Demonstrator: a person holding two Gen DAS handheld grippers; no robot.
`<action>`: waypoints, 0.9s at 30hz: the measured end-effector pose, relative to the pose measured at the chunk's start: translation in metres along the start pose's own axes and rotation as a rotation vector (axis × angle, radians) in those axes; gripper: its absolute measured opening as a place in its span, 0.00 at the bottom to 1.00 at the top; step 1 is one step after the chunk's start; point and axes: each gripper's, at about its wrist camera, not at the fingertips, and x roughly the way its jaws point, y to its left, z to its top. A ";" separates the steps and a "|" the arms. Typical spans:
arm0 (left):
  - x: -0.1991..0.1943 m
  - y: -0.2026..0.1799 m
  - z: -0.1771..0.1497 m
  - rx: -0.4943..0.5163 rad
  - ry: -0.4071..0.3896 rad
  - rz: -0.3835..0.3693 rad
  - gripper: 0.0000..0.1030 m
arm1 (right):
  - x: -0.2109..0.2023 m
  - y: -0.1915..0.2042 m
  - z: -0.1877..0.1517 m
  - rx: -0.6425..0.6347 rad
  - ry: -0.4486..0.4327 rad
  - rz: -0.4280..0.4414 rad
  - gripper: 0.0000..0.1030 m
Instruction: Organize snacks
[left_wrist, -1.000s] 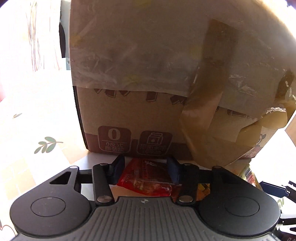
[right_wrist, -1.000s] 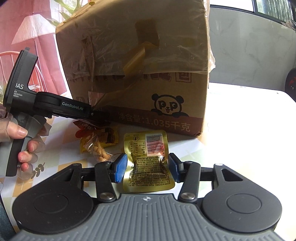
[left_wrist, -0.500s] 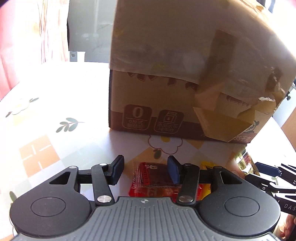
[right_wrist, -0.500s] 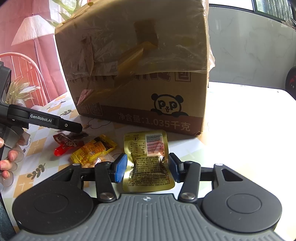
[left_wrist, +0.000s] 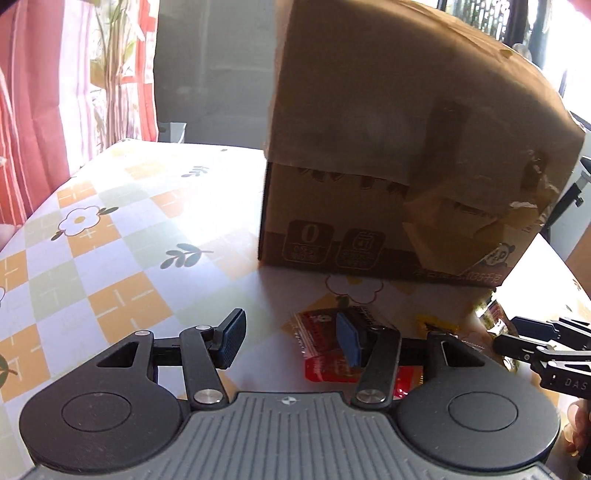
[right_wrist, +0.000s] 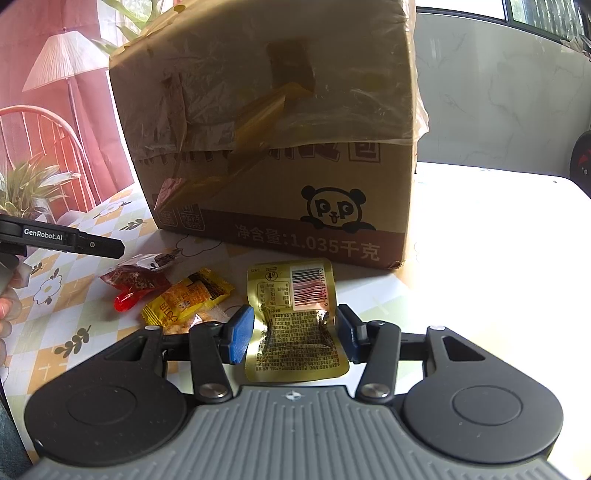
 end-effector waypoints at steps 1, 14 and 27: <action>-0.003 -0.003 -0.001 0.026 0.004 -0.009 0.56 | 0.000 0.000 0.000 0.000 0.000 0.000 0.49; 0.005 -0.029 -0.025 0.063 0.097 -0.126 0.56 | 0.000 -0.001 -0.001 0.007 0.000 0.005 0.49; 0.017 -0.045 -0.020 0.119 0.084 -0.088 0.63 | -0.001 0.000 -0.001 0.008 -0.001 0.005 0.49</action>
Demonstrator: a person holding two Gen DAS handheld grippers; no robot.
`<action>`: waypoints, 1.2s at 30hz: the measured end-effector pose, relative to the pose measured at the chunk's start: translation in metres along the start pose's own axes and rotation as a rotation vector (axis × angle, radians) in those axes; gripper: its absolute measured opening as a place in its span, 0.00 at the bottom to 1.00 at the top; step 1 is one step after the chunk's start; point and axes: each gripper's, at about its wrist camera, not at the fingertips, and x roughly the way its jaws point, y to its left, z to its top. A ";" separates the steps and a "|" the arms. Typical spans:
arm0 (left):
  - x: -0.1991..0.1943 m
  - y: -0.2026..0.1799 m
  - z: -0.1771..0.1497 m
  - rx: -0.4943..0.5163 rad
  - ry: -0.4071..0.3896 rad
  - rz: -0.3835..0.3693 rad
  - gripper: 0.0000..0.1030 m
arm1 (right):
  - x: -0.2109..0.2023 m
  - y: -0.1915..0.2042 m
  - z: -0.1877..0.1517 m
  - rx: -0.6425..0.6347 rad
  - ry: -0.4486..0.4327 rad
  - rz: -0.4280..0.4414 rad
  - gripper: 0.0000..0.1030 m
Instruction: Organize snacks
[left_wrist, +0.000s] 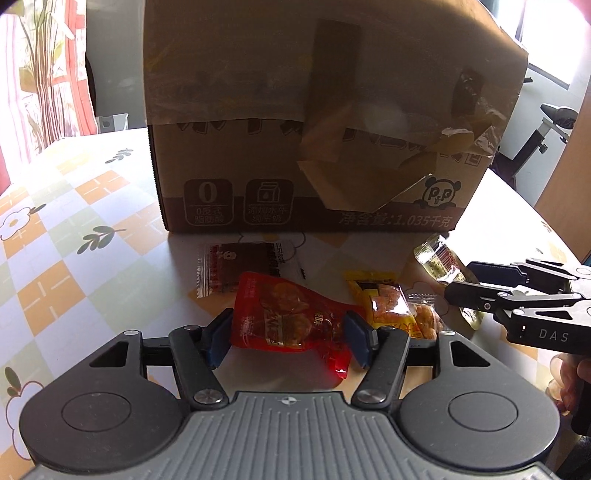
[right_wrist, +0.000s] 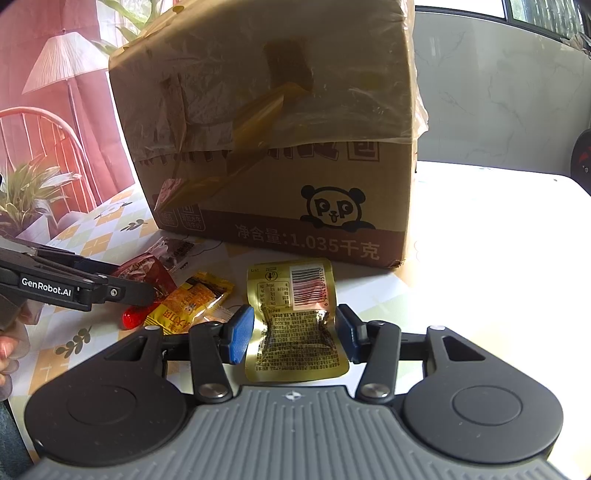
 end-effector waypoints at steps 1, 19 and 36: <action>0.001 -0.002 0.000 0.006 -0.002 0.012 0.63 | 0.000 0.000 0.000 0.000 0.000 0.000 0.49; -0.030 -0.003 0.003 -0.028 -0.109 -0.037 0.17 | 0.001 0.000 -0.001 -0.003 0.001 0.001 0.50; -0.093 0.002 0.039 -0.004 -0.301 -0.034 0.17 | -0.067 0.022 0.040 -0.078 -0.179 0.048 0.48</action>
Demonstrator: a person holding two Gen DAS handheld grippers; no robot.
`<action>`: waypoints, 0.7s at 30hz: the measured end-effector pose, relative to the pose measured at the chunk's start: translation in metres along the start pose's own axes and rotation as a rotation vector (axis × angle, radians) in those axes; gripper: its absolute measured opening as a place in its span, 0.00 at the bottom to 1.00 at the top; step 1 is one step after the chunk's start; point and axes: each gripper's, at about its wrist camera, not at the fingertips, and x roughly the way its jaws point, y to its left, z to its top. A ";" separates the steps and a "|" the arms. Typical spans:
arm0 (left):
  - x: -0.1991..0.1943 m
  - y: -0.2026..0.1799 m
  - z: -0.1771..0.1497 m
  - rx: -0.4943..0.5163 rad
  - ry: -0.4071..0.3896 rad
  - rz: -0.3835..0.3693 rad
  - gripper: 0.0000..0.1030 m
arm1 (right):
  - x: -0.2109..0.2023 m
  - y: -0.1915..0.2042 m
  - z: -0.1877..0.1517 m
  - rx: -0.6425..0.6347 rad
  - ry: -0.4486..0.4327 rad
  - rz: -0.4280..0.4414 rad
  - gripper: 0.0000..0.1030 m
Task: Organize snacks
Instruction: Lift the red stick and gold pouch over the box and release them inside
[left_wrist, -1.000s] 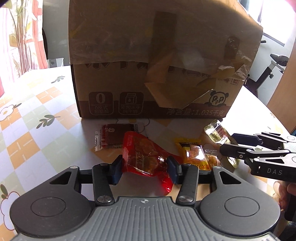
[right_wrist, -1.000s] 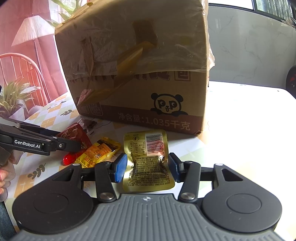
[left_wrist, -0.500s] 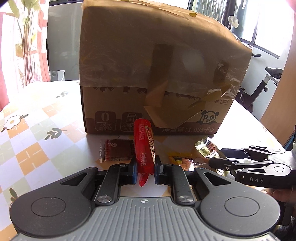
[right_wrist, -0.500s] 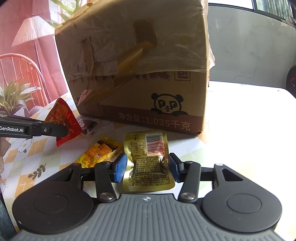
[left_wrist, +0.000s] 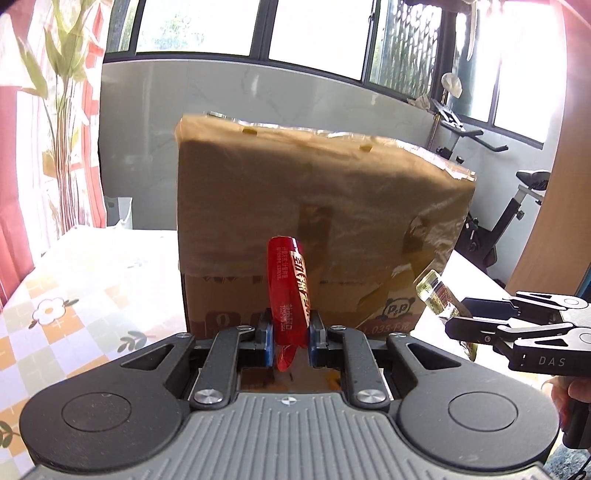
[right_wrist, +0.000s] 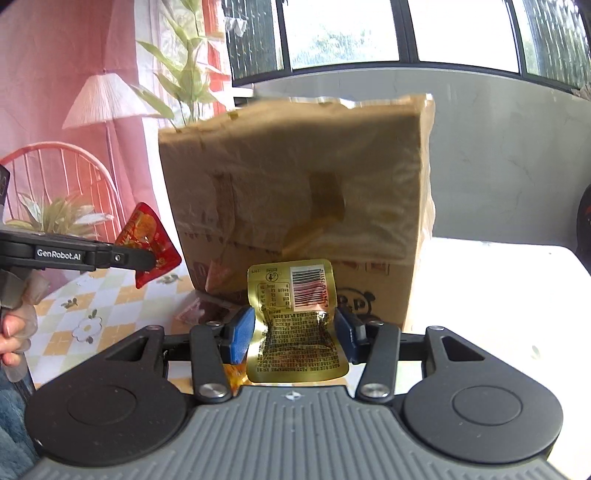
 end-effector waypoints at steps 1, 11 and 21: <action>-0.004 -0.001 0.008 0.004 -0.024 -0.010 0.17 | -0.005 0.002 0.008 -0.009 -0.025 0.009 0.48; -0.019 -0.021 0.104 0.060 -0.224 -0.068 0.18 | -0.021 0.005 0.113 -0.040 -0.244 0.092 0.48; 0.066 -0.033 0.149 0.020 -0.113 -0.050 0.19 | 0.065 -0.029 0.165 -0.076 -0.087 -0.041 0.50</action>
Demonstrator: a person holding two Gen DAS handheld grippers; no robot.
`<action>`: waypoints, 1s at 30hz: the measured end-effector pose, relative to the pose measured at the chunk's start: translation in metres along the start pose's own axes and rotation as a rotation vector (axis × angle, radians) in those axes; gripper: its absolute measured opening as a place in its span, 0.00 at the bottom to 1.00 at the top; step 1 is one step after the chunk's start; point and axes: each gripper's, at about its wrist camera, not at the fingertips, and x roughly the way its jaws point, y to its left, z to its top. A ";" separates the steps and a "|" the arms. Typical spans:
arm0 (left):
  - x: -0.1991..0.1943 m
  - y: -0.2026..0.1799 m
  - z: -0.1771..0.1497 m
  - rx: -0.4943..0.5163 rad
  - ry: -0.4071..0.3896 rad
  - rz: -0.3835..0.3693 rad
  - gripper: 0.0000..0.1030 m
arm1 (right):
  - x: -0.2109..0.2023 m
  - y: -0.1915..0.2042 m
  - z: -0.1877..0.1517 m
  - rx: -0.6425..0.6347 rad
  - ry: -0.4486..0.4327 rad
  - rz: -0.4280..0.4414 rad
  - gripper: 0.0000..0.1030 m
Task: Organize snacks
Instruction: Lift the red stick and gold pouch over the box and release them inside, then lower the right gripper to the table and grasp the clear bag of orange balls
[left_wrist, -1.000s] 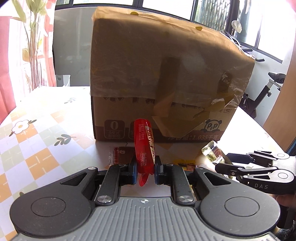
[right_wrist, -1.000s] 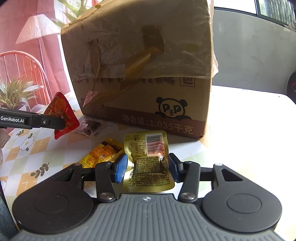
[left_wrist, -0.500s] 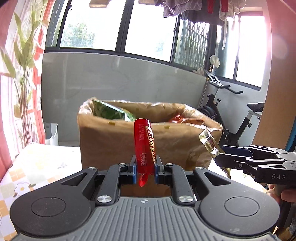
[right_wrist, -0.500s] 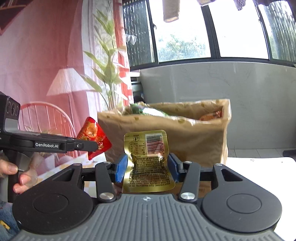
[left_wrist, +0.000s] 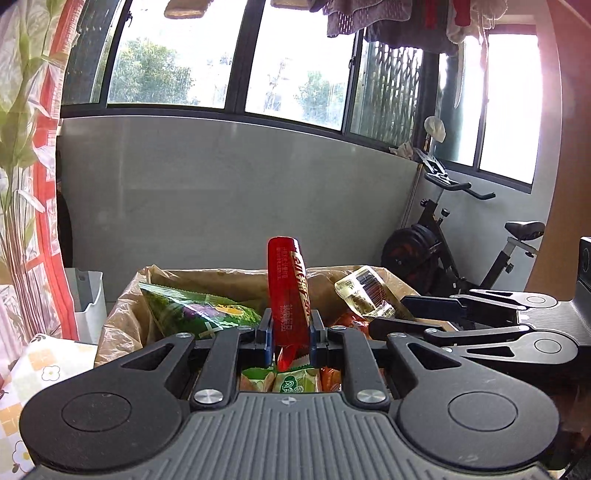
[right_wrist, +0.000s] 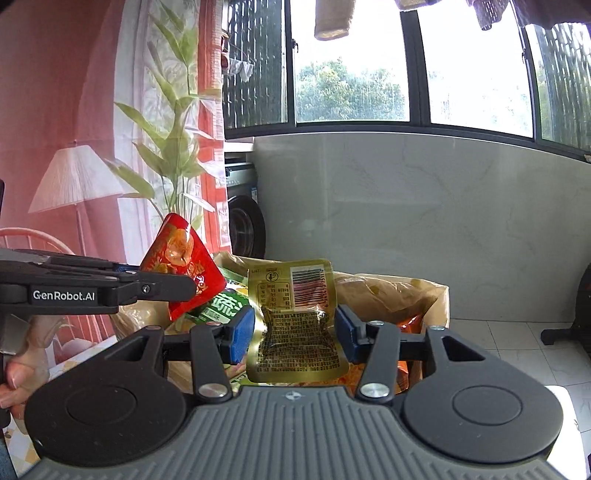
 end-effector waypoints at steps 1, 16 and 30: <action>0.006 0.002 0.000 -0.008 0.012 -0.004 0.19 | 0.006 0.000 -0.001 -0.006 0.015 -0.018 0.51; -0.031 0.025 -0.010 -0.035 0.022 0.011 0.66 | -0.041 0.008 -0.018 0.056 -0.056 0.003 0.70; -0.098 0.061 -0.059 -0.033 0.064 0.073 0.81 | -0.090 0.048 -0.081 0.172 -0.026 0.067 0.74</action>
